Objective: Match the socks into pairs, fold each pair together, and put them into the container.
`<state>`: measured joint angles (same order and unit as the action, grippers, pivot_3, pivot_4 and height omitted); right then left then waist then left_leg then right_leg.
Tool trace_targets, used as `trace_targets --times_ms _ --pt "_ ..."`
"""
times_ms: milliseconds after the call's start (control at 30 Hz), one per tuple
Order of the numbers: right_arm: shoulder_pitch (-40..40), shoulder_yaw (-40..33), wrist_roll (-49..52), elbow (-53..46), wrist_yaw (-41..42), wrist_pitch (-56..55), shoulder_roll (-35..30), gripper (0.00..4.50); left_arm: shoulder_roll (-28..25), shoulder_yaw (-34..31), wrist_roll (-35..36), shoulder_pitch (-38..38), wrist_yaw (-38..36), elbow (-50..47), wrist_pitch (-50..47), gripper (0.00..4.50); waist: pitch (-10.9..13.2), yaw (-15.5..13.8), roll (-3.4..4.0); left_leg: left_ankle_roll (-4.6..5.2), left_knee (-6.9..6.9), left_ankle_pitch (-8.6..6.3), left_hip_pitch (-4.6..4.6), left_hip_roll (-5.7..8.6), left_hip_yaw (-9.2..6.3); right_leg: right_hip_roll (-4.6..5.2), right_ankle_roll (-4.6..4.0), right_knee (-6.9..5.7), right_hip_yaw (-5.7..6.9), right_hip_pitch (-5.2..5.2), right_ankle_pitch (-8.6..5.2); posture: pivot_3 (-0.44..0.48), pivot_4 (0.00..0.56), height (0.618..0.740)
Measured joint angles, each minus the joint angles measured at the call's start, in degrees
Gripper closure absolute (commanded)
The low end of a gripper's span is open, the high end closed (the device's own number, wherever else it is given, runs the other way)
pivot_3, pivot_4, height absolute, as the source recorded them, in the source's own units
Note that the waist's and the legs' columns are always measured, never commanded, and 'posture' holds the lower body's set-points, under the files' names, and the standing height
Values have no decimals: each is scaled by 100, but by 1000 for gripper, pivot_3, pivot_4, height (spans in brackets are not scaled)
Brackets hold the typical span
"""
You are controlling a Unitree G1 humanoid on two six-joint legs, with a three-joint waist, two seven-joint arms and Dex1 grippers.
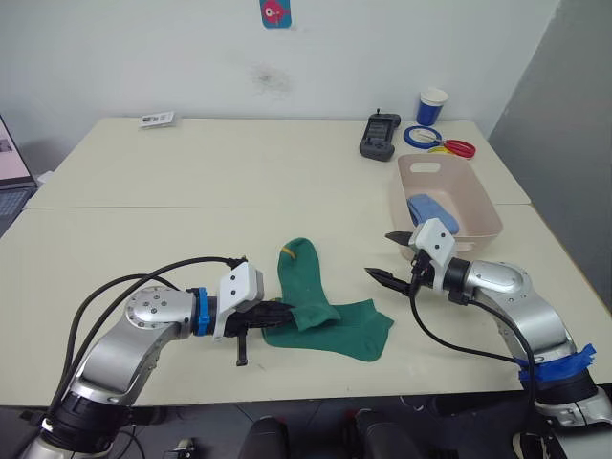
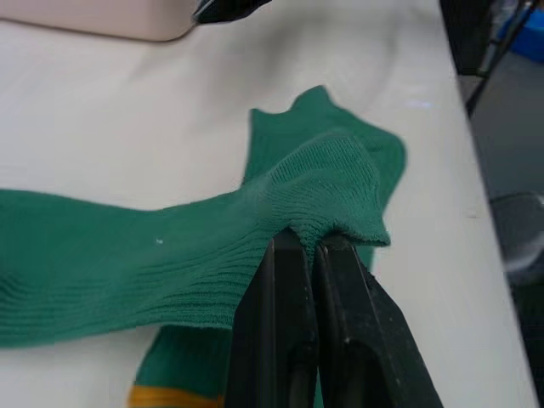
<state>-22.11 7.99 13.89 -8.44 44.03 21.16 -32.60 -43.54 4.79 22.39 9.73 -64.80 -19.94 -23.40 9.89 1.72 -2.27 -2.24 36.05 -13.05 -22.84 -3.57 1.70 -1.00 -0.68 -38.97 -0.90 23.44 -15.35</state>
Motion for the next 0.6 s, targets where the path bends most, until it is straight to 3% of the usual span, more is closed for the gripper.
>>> trace_targets --times_ms 67,200,333,467,600 --pt "-1 11 -57 0 -2 -59 24 0 104 23 16 1 92 -30 -58 3842 0 -5 0 0 0 0 0 1 0 0 0 1 0 0 0 0 150 740" --pt "42 17 -119 -38 30 -61 50 0 226 258 141 3 223 -228 -485 2537 0 -5 0 0 0 0 0 -2 -3 -2 0 0 2 1 0 0 150 740" --pt "207 -2 -93 -204 215 17 -91 0 399 36 1125 437 412 -183 -1652 1255 1 -6 -1 0 3 0 -1 -2 -9 -6 0 -5 7 1 0 0 150 740" --pt "497 -24 266 -711 576 427 -393 0 399 -292 1346 1381 527 591 -1945 1255 1 -8 -1 0 2 0 0 -1 -11 -30 0 -2 5 -1 0 0 150 740" --pt "1060 16 1052 -1439 935 1553 -703 0 716 -68 101 2530 1009 2986 -556 1255 0 -46 -1 1 4 0 -1 0 -14 -33 -1 0 7 -3 0 0 150 740"
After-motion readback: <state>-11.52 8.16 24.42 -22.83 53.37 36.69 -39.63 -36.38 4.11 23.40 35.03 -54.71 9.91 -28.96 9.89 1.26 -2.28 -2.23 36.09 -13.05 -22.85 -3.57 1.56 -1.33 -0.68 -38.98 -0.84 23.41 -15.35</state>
